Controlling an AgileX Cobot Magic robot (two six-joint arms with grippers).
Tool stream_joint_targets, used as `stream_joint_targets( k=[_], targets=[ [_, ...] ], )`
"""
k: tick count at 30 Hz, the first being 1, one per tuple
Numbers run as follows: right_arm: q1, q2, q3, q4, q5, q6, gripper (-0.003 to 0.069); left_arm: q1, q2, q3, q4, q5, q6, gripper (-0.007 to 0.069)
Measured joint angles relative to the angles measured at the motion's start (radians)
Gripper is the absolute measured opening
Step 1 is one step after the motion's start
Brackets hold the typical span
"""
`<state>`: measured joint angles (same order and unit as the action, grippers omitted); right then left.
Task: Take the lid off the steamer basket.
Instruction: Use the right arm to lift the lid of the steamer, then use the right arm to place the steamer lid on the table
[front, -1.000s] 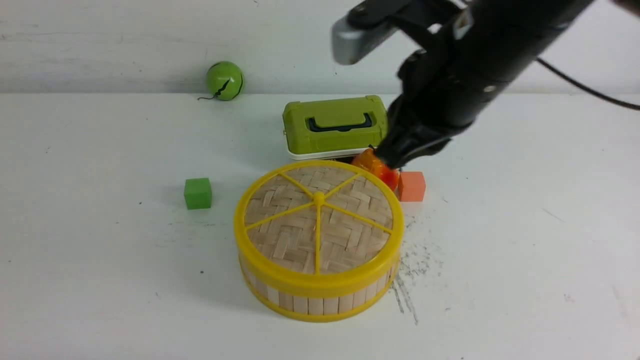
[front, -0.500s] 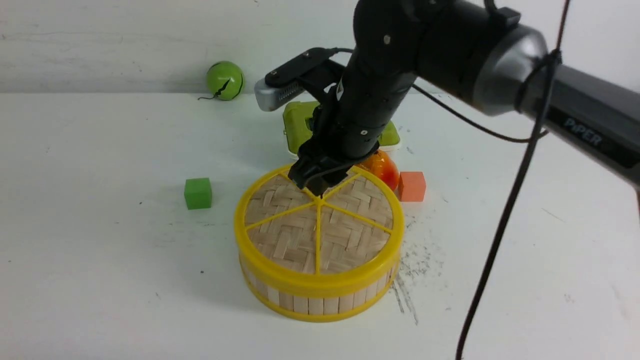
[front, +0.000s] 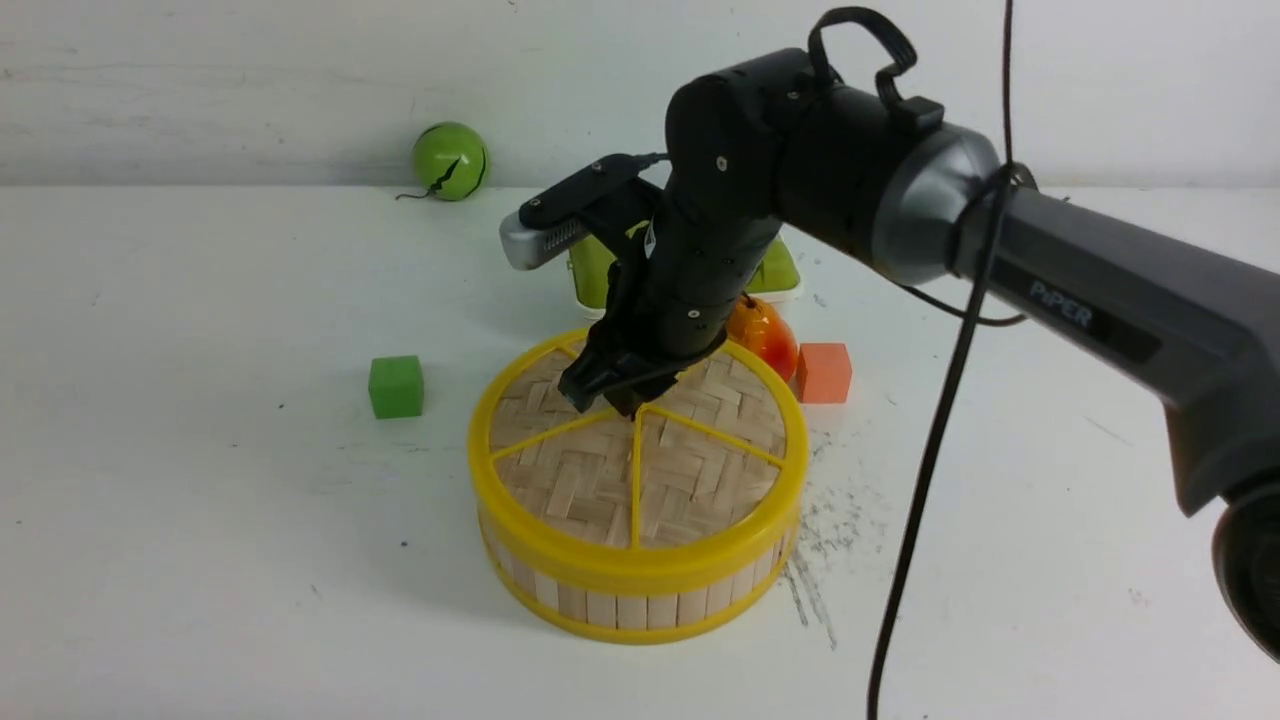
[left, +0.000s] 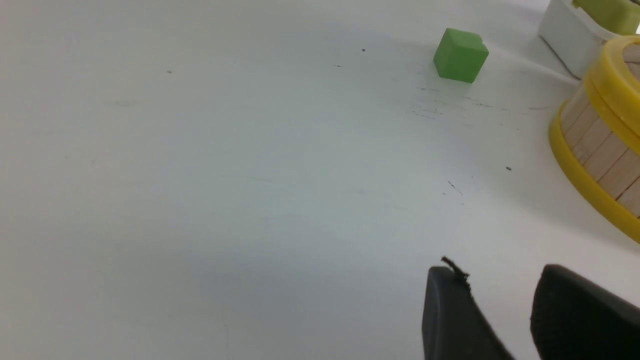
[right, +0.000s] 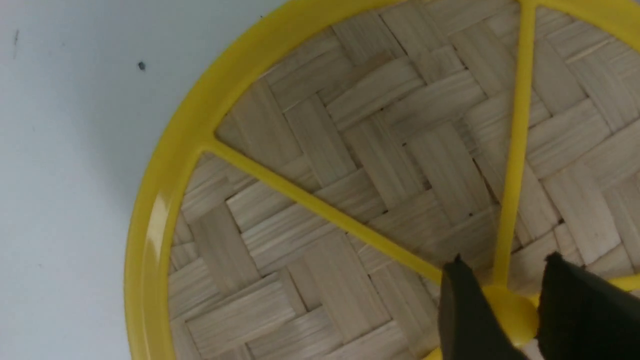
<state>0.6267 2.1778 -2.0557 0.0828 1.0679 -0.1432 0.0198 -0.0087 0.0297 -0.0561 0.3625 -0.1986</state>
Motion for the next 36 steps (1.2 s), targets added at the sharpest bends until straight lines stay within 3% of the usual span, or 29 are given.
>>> stream_joint_targets(
  k=[8,23,29,31,36],
  targets=[
    [0.000,0.000,-0.002,-0.002,0.012,0.001,0.0106,0.000,0.000,0.000,0.000,0.000,0.000,0.0239],
    [-0.020,-0.287,-0.058,-0.093,0.180,-0.002,0.0104,0.000,0.000,0.000,0.000,0.000,0.000,0.0239],
    [-0.153,-0.496,0.206,-0.104,0.180,0.000,0.0104,0.000,0.000,0.000,0.000,0.000,0.000,0.0239],
    [-0.247,-0.597,0.391,-0.104,0.176,0.001,0.0104,0.000,0.000,0.000,0.000,0.000,0.000,0.0239],
    [-0.417,-0.698,0.653,-0.051,0.016,0.035,0.0104,0.000,0.000,0.000,0.000,0.000,0.000,0.0239]
  ],
)
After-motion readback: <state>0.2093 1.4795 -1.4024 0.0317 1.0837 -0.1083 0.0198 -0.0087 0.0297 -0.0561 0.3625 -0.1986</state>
